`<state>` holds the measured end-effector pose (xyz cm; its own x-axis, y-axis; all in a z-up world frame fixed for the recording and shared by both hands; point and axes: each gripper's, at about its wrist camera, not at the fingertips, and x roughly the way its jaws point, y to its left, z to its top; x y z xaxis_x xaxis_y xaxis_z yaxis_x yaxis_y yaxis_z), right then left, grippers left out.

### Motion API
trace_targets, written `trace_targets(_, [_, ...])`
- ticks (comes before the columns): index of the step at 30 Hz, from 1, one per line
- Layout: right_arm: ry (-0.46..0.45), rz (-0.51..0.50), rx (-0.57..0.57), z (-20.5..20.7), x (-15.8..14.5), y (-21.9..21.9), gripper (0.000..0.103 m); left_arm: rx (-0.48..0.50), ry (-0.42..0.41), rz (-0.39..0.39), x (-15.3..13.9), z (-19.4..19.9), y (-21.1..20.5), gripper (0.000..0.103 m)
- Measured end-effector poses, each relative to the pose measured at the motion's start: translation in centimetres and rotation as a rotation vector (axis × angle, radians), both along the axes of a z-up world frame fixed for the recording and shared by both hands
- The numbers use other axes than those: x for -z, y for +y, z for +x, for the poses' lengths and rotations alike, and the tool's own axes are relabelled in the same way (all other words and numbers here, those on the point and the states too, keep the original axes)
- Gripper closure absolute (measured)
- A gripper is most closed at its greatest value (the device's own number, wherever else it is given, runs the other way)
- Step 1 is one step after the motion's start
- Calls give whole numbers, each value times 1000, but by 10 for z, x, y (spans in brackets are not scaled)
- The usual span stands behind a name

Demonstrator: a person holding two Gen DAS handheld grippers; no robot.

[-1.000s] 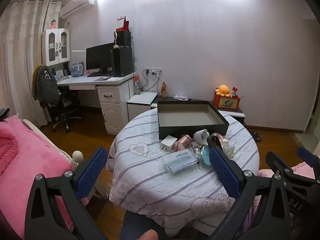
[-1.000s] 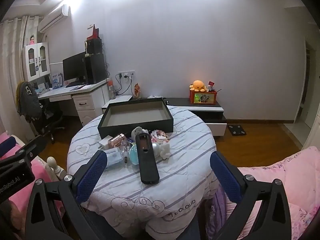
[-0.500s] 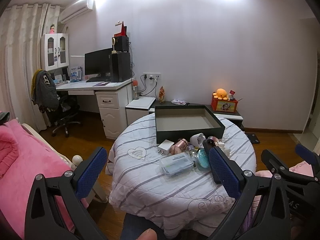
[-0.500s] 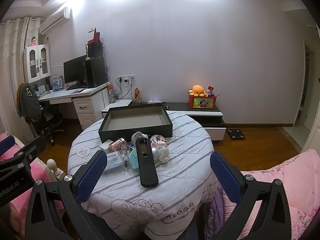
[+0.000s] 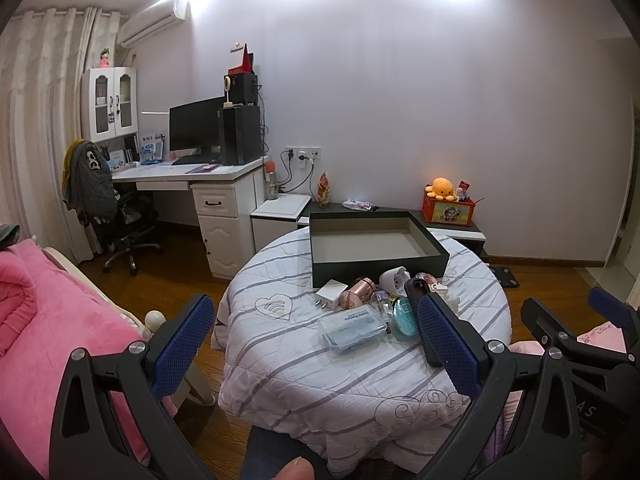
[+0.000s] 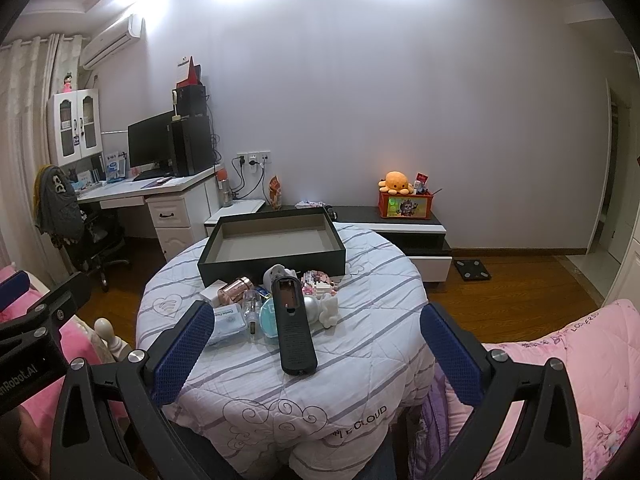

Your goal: Organize rigid objects

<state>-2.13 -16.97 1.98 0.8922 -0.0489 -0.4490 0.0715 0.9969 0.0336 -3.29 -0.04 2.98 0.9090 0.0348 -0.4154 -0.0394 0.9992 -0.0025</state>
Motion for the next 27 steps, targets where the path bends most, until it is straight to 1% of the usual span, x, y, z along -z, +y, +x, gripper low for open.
trace_targets(7, [-11, -3, -1, -3, -5, 0, 0, 13, -9, -8, -4, -5, 0, 0])
trace_targets(27, [-11, -5, -4, -4, -5, 1, 0, 22, -4, -22, -5, -6, 1, 0])
